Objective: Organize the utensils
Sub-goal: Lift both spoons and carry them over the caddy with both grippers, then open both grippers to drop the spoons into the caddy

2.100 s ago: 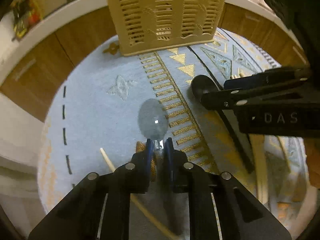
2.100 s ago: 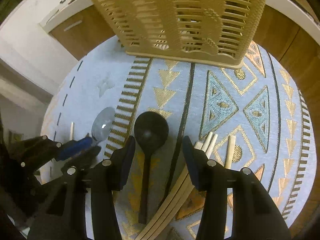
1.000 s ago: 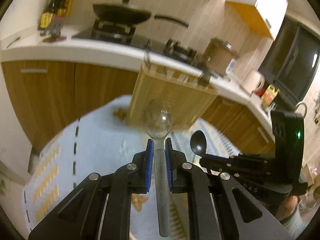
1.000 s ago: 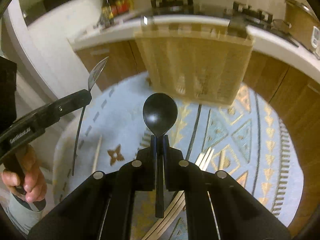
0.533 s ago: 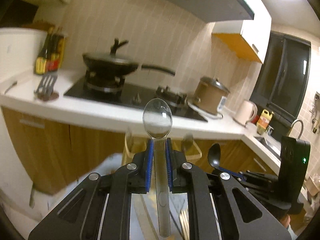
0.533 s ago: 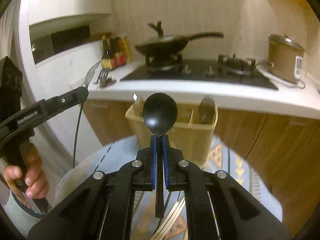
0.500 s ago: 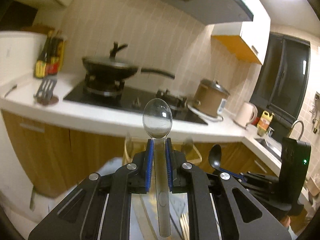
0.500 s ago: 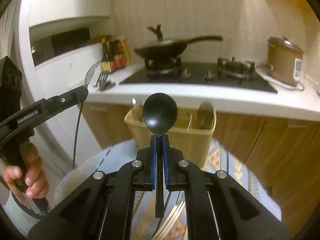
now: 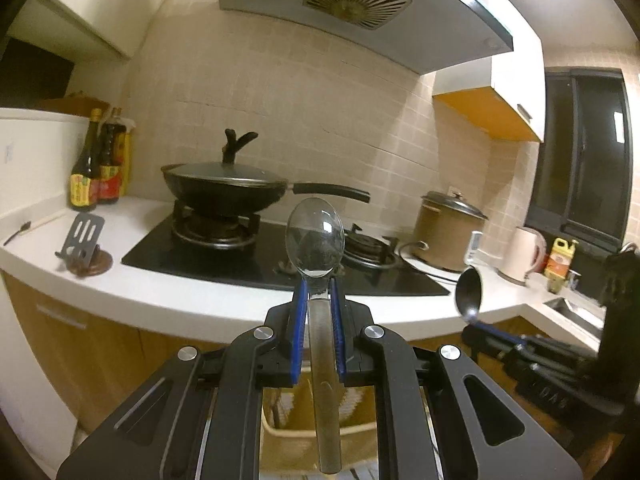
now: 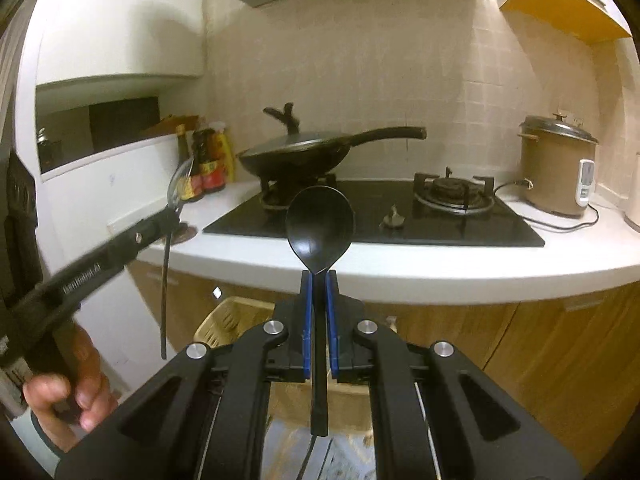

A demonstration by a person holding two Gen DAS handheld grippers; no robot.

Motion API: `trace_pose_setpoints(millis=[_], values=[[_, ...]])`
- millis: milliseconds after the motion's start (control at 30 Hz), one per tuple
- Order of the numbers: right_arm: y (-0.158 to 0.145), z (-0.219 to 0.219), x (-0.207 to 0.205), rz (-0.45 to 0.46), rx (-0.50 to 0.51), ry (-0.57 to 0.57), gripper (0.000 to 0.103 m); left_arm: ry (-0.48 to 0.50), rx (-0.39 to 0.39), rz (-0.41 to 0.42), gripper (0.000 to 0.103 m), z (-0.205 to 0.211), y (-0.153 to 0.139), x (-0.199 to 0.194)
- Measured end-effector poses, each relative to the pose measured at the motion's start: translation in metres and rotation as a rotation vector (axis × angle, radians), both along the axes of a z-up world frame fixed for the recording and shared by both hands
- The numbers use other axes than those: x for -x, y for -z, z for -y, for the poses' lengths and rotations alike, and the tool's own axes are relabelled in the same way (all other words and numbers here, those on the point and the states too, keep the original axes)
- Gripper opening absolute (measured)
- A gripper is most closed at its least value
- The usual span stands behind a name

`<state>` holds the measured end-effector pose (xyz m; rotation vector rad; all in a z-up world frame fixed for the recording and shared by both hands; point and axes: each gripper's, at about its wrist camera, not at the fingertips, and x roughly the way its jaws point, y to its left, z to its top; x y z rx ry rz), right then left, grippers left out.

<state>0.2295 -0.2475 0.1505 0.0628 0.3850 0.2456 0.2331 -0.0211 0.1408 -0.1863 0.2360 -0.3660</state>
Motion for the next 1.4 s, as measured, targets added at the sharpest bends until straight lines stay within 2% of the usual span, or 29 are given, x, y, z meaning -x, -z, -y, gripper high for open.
trace_pose_setpoints(millis=[133, 333, 433, 667, 1000, 1167, 1200, 1300, 1333, 1400], values=[[0.005, 0.005, -0.019, 0.025, -0.011, 0.016, 0.005, -0.03, -0.018, 0.035, 0.01, 0.006, 0.007, -0.016], [0.017, 0.001, -0.037, 0.078, 0.026, 0.039, 0.005, -0.075, -0.033, 0.089, 0.01, 0.011, 0.017, -0.03], [0.025, 0.001, -0.042, 0.09, 0.033, 0.043, 0.005, -0.076, -0.001, 0.107, 0.01, 0.008, 0.021, -0.037], [0.05, 0.01, -0.051, 0.083, 0.017, 0.07, 0.005, -0.088, 0.035, 0.094, 0.01, 0.003, 0.038, -0.051], [0.064, 0.003, -0.043, 0.099, 0.043, 0.036, 0.005, -0.083, 0.0, 0.087, 0.011, 0.012, 0.056, -0.047], [0.068, 0.001, -0.04, 0.067, 0.049, 0.008, 0.005, -0.068, -0.015, 0.071, 0.012, 0.012, 0.061, -0.041], [0.068, 0.001, -0.038, 0.056, 0.05, 0.004, 0.005, -0.062, -0.014, 0.064, 0.013, 0.01, 0.062, -0.04], [0.068, 0.001, -0.029, 0.042, 0.052, -0.001, 0.006, -0.047, -0.001, 0.042, 0.03, 0.005, 0.063, -0.033], [0.068, 0.002, -0.027, 0.035, 0.053, -0.002, 0.006, -0.043, 0.004, 0.038, 0.032, 0.003, 0.062, -0.03], [0.067, 0.002, -0.019, 0.02, 0.054, -0.007, 0.014, -0.038, 0.008, 0.03, 0.032, -0.002, 0.061, -0.024]])
